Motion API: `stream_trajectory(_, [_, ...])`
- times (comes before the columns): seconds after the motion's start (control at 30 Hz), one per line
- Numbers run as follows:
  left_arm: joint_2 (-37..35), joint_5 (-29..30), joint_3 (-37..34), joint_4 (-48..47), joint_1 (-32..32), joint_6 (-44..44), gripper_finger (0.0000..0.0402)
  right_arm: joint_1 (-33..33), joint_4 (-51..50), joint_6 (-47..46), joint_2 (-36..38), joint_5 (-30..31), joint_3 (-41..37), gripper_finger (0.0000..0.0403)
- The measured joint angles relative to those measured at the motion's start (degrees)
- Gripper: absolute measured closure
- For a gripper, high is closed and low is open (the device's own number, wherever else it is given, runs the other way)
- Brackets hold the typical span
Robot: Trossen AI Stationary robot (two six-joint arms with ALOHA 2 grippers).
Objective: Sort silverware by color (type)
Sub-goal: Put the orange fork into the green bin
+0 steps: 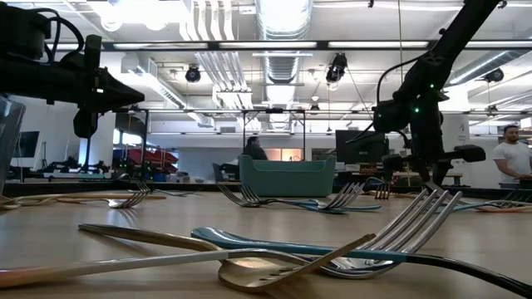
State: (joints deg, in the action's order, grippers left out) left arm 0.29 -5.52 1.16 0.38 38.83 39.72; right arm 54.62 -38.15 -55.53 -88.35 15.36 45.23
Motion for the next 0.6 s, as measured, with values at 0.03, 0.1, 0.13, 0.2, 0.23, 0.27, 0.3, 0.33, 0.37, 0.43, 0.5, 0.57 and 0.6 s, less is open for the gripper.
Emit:
stream_trajectory(0.03, [-0.01, 0.0, -0.01, 0.0, 0.02, -0.01, 0.0401, 0.01, -0.15, 0.0, 0.47, -0.13, -0.02, 0.0391])
stream_trajectory(0.1, [0.0, 0.0, 0.0, 0.0, 0.02, 0.0, 0.0401, 0.04, -0.36, -0.02, 1.89, -0.38, -0.18, 0.0392])
stream_trajectory(0.13, [-0.01, -0.02, 0.01, 0.0, 0.0, 0.0, 0.0401, 0.08, -0.77, 0.0, 2.66, -0.42, -0.26, 0.0392])
stream_trajectory(0.2, [-0.01, 0.0, 0.01, 0.0, 0.02, 0.0, 0.0401, 0.12, -1.51, -0.02, 4.87, -0.31, -0.41, 0.0395])
stream_trajectory(0.23, [-0.01, 0.0, 0.01, 0.01, 0.02, 0.0, 0.0401, 0.12, -1.15, -0.02, 6.08, -0.32, -0.39, 0.0396])
stream_trajectory(0.27, [0.0, 0.0, 0.01, 0.0, 0.02, 0.0, 0.0401, 0.12, -0.88, -0.01, 7.23, -0.29, -0.3, 0.0397])
stream_trajectory(0.3, [0.0, -0.01, -0.01, 0.0, 0.01, -0.01, 0.0401, 0.08, -0.91, 0.0, 8.32, -0.33, -0.3, 0.0397])
stream_trajectory(0.33, [-0.01, 0.0, 0.0, 0.0, 0.01, 0.0, 0.0401, -0.05, -1.06, 0.0, 9.47, -0.33, -0.31, 0.0397])
stream_trajectory(0.37, [0.0, 0.0, 0.01, 0.0, 0.01, 0.0, 0.0401, -0.26, -0.87, 0.01, 10.67, -0.32, -0.31, 0.0397])
stream_trajectory(0.43, [-0.01, 0.0, 0.01, 0.0, 0.0, 0.0, 0.0401, -0.98, -0.2, 0.4, 13.17, -0.31, -0.31, 0.0397])
stream_trajectory(0.5, [0.01, 0.0, 0.0, 0.0, 0.0, 0.0, 0.0401, -2.46, 0.24, 1.67, 15.75, -0.49, -0.31, 0.0396])
stream_trajectory(0.57, [-0.01, -0.02, 0.01, 0.0, 0.02, 0.0, 0.0401, -4.57, 1.38, 3.0, 18.33, -0.84, -0.31, 0.0396])
stream_trajectory(0.6, [0.0, 0.0, 0.01, 0.0, 0.02, 0.0, 0.0401, -5.71, 1.74, 3.22, 19.69, -0.87, -0.29, 0.0396])
